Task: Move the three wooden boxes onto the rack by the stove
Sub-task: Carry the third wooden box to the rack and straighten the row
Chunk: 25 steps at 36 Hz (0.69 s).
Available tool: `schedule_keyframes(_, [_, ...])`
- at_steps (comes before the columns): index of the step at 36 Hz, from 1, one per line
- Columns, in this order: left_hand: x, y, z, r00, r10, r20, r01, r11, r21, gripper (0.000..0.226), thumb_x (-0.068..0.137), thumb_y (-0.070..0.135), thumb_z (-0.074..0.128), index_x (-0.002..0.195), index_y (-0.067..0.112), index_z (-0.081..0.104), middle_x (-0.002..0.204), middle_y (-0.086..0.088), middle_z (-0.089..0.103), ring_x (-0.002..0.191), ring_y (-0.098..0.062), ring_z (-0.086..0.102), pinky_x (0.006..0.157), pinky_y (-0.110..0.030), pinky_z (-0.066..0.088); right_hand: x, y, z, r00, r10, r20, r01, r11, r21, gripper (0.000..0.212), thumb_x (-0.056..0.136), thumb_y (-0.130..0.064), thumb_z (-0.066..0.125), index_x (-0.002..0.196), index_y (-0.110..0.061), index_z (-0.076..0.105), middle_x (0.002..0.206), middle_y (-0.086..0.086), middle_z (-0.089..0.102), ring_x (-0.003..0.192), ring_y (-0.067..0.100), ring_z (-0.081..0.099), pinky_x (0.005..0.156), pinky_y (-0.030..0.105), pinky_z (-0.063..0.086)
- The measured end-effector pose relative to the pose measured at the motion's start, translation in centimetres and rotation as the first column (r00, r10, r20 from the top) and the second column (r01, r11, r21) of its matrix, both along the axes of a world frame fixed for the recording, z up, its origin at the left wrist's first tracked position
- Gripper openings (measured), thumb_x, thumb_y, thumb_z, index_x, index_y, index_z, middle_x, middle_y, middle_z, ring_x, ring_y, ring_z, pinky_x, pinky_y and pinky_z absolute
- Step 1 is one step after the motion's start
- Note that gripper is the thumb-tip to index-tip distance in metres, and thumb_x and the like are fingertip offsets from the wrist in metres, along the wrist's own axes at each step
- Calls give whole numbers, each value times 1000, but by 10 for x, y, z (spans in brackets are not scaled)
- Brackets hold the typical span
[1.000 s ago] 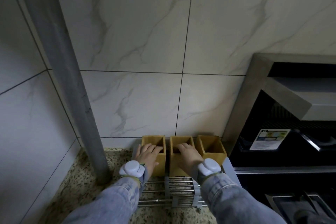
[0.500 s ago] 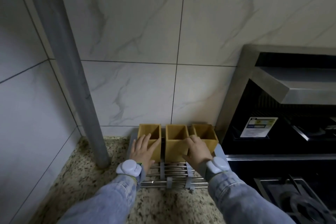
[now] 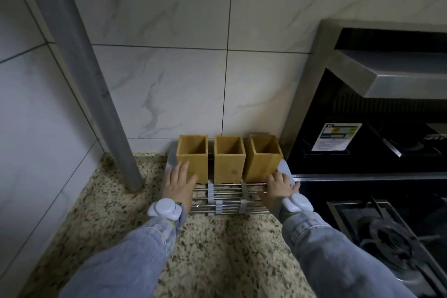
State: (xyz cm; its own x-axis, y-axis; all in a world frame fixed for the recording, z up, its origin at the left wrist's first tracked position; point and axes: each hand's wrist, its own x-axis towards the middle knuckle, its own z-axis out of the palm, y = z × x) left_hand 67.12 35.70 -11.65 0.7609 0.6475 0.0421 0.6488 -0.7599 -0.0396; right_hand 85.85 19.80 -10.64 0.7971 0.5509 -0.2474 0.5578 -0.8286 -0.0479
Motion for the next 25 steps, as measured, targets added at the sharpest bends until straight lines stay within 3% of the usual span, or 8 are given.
schedule_keyframes(2, [-1, 2, -11, 998, -10, -60, 11, 1000, 17, 46, 32, 26, 94, 73, 26, 74, 111, -20, 72, 107, -42, 66, 78, -48, 60, -2, -1, -3, 999, -40, -34, 39, 999, -16, 46, 91, -43, 50, 134, -28, 42, 152, 2, 26, 143, 28, 16, 115, 64, 12])
schedule_keyframes(4, [-3, 13, -35, 1000, -22, -3, 22, 997, 71, 31, 29, 41, 86, 56, 30, 73, 94, -14, 76, 99, -39, 58, 68, -42, 62, -3, -2, -5, 995, -75, -67, 74, 997, -23, 43, 92, -46, 46, 133, -33, 44, 156, -1, 21, 145, 30, 9, 114, 68, 8])
schedule_keyframes(6, [-5, 13, -37, 998, -33, -44, 35, 998, 48, 29, 40, 52, 71, 54, 27, 75, 98, -14, 72, 102, -33, 49, 81, -42, 53, -3, -3, -6, 991, -93, -97, 89, 995, -38, 42, 93, -46, 41, 133, -35, 46, 159, -3, 15, 144, 31, 7, 113, 70, 5])
schedule_keyframes(8, [-6, 5, -28, 986, 48, -160, -51, 999, -19, 38, 69, 51, 58, 86, 24, 79, 119, -19, 68, 123, -35, 49, 104, -44, 43, -3, -2, -6, 989, -104, -101, 100, 994, -44, 42, 94, -45, 40, 135, -35, 46, 159, -4, 14, 144, 31, 7, 113, 71, 4])
schedule_keyframes(11, [-5, -1, -25, 984, 64, -165, -102, 967, -233, 46, 99, 45, 36, 128, 18, 60, 161, -14, 19, 150, -34, 5, 124, -46, 4, -1, -1, -8, 995, -85, -41, 86, 996, 13, 47, 93, -45, 46, 137, -27, 42, 156, 0, 21, 146, 28, 10, 114, 67, 9])
schedule_keyframes(16, [-7, 0, -19, 975, 52, -217, -114, 952, -285, 56, 99, 52, 30, 117, 16, 69, 164, -9, 6, 150, -35, -9, 125, -42, -2, 7, 9, -4, 990, -20, 141, -13, 974, 228, 55, 93, -32, 52, 141, -18, 28, 150, 4, 30, 143, 24, 24, 119, 52, 14])
schedule_keyframes(22, [-13, 5, -14, 966, 15, -259, -99, 945, -313, 85, 87, 74, 18, 110, 12, 72, 164, -8, 8, 150, -37, -9, 125, -45, -1, 13, 28, 3, 987, -88, 136, 42, 949, 312, 59, 90, -21, 52, 143, -27, 25, 155, 0, 21, 141, 29, 22, 119, 56, 12])
schedule_keyframes(25, [-11, 7, -16, 992, -4, -126, -16, 987, -157, 96, 85, 76, 2, 96, 19, 78, 157, -16, 31, 149, -39, 7, 123, -42, 3, 15, 29, 1, 981, -81, 177, 27, 958, 286, 60, 92, -20, 51, 144, -32, 23, 152, 0, 24, 143, 28, 16, 117, 62, 5])
